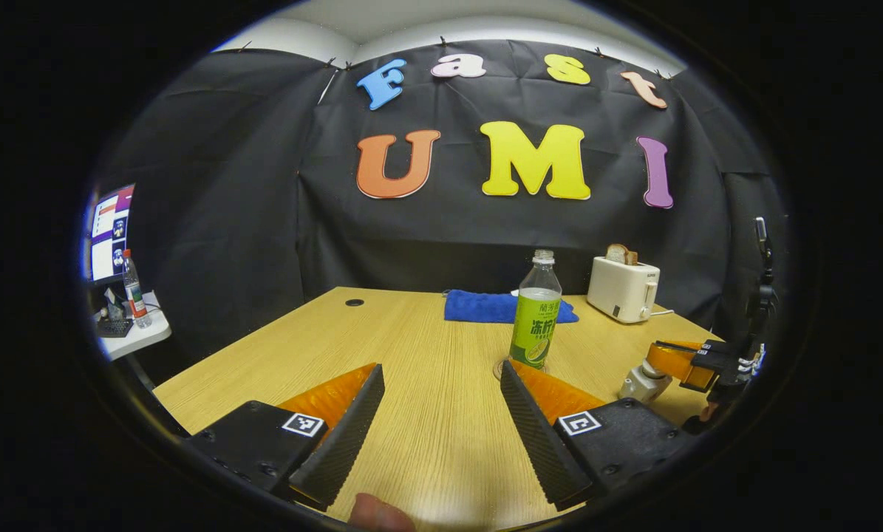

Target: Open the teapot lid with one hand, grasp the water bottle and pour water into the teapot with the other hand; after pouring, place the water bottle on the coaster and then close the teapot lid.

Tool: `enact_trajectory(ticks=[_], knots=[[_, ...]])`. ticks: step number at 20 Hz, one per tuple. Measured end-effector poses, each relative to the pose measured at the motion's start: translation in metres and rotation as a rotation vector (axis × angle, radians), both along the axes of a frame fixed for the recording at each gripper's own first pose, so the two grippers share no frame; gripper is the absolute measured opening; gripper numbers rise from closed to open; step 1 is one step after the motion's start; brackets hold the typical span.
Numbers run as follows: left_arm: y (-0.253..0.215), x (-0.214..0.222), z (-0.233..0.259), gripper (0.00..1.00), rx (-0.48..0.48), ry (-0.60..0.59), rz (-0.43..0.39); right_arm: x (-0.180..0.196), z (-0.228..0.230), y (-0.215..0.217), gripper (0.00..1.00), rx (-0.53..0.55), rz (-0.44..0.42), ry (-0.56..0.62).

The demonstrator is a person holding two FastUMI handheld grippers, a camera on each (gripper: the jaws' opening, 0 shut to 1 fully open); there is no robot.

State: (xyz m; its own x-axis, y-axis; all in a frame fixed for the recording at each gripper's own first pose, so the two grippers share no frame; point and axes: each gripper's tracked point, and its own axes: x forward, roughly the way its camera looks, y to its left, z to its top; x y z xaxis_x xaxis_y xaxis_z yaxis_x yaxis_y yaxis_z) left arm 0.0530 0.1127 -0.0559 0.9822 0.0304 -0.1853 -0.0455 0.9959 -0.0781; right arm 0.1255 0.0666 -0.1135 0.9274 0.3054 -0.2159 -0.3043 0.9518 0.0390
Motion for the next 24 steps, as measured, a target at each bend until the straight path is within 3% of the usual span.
enact_trajectory(ticks=[8, 9, 11, 14, 17, 20, 24], knots=[[-0.006, -0.001, 0.006, 0.99, 0.011, -0.006, -0.007, -0.005, -0.007, -0.001, 0.00, 0.002, -0.008, 0.001], [-0.006, -0.002, 0.006, 0.99, 0.013, -0.008, -0.007, -0.003, -0.003, -0.002, 0.06, -0.007, -0.012, -0.008], [-0.007, -0.002, 0.008, 0.99, 0.015, -0.013, -0.005, -0.004, 0.003, -0.004, 0.06, -0.012, -0.028, -0.029], [-0.017, -0.004, 0.015, 0.99, 0.006, -0.033, -0.013, -0.004, 0.021, -0.012, 0.27, 0.040, -0.075, -0.079], [-0.040, -0.004, 0.021, 0.99, -0.014, -0.069, -0.047, -0.009, 0.033, -0.026, 0.70, 0.069, -0.155, -0.104], [-0.071, -0.005, 0.025, 0.99, -0.038, -0.084, -0.097, -0.025, 0.051, -0.044, 0.96, 0.059, -0.191, -0.138], [-0.099, -0.004, 0.038, 0.99, -0.077, -0.131, -0.124, -0.045, 0.077, -0.071, 0.98, 0.056, -0.253, -0.191]])
